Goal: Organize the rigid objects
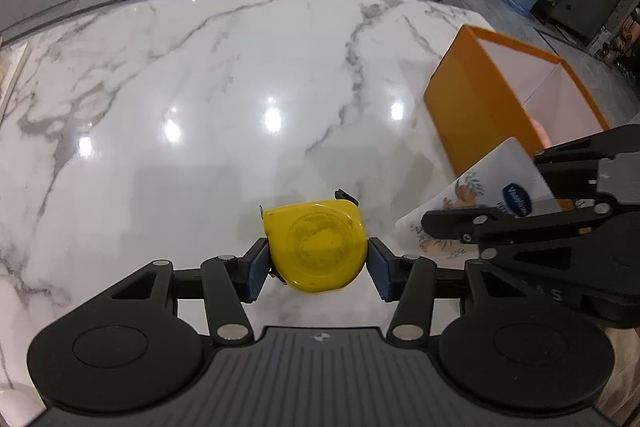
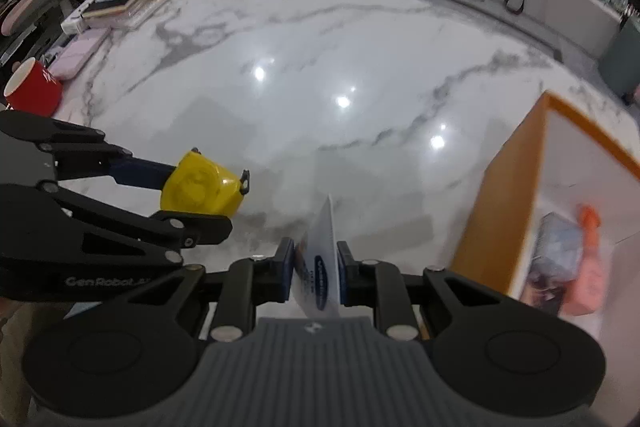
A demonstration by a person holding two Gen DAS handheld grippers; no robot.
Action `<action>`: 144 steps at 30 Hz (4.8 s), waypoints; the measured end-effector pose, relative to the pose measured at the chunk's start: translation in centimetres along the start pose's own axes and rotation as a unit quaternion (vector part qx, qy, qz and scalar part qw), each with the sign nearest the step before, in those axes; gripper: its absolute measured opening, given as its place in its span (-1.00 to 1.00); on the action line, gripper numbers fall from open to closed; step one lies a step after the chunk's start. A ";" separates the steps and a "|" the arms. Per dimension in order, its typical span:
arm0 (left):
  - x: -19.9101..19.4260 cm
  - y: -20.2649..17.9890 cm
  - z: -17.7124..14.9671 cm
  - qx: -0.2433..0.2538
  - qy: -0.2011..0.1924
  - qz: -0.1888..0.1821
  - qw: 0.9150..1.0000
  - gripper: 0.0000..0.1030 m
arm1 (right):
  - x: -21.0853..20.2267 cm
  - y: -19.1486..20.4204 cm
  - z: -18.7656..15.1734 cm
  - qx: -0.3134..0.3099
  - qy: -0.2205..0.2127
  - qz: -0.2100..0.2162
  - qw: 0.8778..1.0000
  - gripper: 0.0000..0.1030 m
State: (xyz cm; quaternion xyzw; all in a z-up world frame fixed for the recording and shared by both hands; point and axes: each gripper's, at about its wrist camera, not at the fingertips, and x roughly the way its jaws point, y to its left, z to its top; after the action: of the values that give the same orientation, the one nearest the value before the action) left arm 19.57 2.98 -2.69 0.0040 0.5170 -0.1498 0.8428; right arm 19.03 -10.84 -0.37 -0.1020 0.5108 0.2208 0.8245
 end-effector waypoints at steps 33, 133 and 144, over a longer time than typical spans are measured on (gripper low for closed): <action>1.1 -19.6 5.2 0.229 -0.034 -0.072 0.970 0.15 | -6.9 -15.9 -8.2 -0.009 -0.041 -0.185 0.982 -0.61; -10.8 -14.0 -3.8 0.117 -0.225 0.014 0.967 0.32 | -13.9 -13.1 -15.2 0.109 -0.191 -0.121 0.968 0.42; -11.7 -7.8 -9.0 -0.005 -0.282 0.058 0.958 0.55 | -12.7 -6.6 -18.9 0.091 -0.294 -0.189 0.932 0.84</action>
State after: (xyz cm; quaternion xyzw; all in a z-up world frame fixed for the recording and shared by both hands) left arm 4.87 -0.10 4.49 -0.0127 0.2578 -0.0934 0.9616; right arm 2.20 -27.39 1.84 -0.0519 0.2344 0.0339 0.9702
